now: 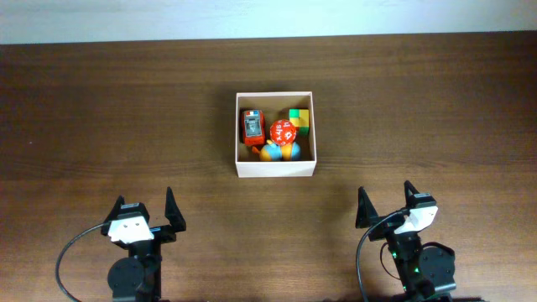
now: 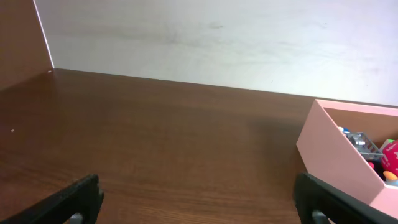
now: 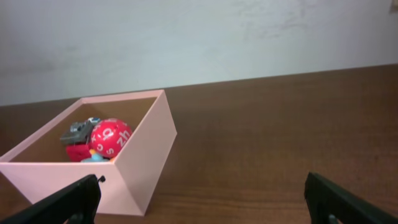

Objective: Pack container

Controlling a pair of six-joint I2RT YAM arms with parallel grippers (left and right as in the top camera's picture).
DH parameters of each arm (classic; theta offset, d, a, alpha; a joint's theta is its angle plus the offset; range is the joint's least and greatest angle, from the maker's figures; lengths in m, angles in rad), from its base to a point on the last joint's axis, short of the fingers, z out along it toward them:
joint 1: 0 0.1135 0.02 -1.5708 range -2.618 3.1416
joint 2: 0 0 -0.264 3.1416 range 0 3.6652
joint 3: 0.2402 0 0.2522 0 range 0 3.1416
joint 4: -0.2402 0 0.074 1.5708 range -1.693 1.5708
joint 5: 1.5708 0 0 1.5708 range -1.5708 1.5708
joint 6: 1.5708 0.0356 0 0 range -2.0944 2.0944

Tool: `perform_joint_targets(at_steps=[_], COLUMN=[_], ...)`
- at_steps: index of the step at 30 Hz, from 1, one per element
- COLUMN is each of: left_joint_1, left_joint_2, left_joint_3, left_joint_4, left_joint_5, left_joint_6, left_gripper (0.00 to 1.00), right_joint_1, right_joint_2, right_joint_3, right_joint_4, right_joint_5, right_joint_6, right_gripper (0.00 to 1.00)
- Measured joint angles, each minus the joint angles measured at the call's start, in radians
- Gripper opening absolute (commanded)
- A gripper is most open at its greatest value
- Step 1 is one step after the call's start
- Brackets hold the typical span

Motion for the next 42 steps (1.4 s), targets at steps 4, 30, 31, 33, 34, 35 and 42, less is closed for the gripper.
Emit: perform_joint_targets(at_steps=[4,30,31,33,34,35,42], left_joint_1=[0.000,0.000,0.000,0.000,0.000,0.000,0.000], left_joint_2=[0.000,0.000,0.000,0.000,0.000,0.000,0.000], left_joint_3=[0.000,0.000,0.000,0.000,0.000,0.000,0.000], left_joint_4=[0.000,0.000,0.000,0.000,0.000,0.000,0.000], left_joint_5=[0.000,0.000,0.000,0.000,0.000,0.000,0.000], left_joint_6=[0.000,0.000,0.000,0.000,0.000,0.000,0.000], left_gripper=[0.99,0.99,0.99,0.99,0.99,0.99,0.99], right_joint_1=[-0.007,-0.036,-0.036,-0.036,-0.036,-0.036,-0.036], right_joint_2=[-0.002,-0.002,-0.002,-0.002,-0.002,-0.002,-0.002], right_joint_3=[-0.001,-0.001,-0.001,-0.001,-0.001,-0.001,-0.001], right_joint_4=[0.001,0.003,0.003,0.003,0.003,0.003,0.003], right_joint_5=[0.000,-0.018,-0.018,-0.018,-0.018,-0.018,-0.018], right_joint_6=[0.000,0.028,0.029,0.029,0.030,0.030,0.030], right_gripper=[0.99,0.99,0.99,0.99,0.99,0.99,0.99])
